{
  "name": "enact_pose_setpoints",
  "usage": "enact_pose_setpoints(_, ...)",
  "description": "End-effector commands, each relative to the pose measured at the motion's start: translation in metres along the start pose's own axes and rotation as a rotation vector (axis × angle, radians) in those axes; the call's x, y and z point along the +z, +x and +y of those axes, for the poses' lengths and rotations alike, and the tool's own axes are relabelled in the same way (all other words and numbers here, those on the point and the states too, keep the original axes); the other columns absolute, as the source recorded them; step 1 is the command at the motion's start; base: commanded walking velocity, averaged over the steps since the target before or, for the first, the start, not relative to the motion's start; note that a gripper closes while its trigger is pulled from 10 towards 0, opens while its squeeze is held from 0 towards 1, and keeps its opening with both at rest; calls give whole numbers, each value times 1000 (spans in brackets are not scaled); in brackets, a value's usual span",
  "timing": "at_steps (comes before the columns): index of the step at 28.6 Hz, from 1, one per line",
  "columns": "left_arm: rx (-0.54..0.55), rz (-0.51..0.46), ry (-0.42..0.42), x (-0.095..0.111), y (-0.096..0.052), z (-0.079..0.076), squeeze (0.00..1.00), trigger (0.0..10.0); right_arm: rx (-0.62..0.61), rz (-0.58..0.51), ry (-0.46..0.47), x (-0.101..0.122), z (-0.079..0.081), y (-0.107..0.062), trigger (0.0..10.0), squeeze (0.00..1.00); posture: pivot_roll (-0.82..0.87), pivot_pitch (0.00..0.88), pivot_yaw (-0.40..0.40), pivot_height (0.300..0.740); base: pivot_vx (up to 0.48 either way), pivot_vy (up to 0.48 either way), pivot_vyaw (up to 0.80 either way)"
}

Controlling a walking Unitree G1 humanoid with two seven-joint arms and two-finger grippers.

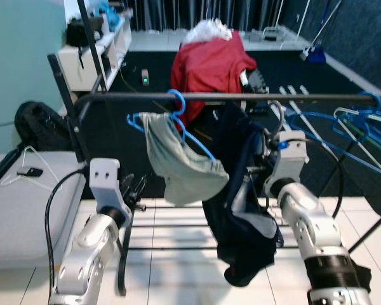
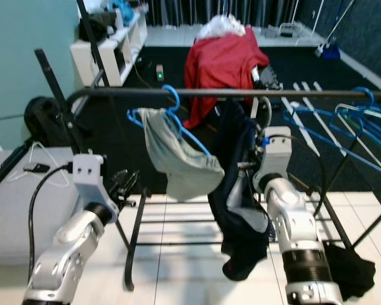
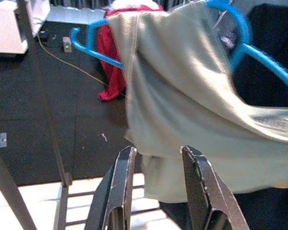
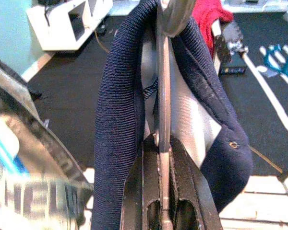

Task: Hang hanger

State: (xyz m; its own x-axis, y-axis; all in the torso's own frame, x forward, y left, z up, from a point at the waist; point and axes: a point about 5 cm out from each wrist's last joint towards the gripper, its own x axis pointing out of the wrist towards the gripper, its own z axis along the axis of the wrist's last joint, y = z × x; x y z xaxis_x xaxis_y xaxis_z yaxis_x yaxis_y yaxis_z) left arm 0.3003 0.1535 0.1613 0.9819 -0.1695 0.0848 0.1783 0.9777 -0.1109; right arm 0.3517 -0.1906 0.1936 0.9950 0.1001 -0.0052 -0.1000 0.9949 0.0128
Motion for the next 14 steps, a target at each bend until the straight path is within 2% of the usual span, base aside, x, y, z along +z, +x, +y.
enact_pose_setpoints(1,-4,35,22,-7,-4,1,0,10000,18,-37,22,13,2,2,10000,0,14,106,-36,740,0,0,0)
enact_pose_setpoints(11,-13,34,34,-7,-6,0,0,10000,-9,-73,47,25,-7,3,10000,0,15,100,-34,740,0,0,0)
enact_pose_setpoints(14,-20,39,35,-8,-6,0,0,10000,-34,-62,77,28,-16,4,10000,0,15,95,-32,740,0,0,0)
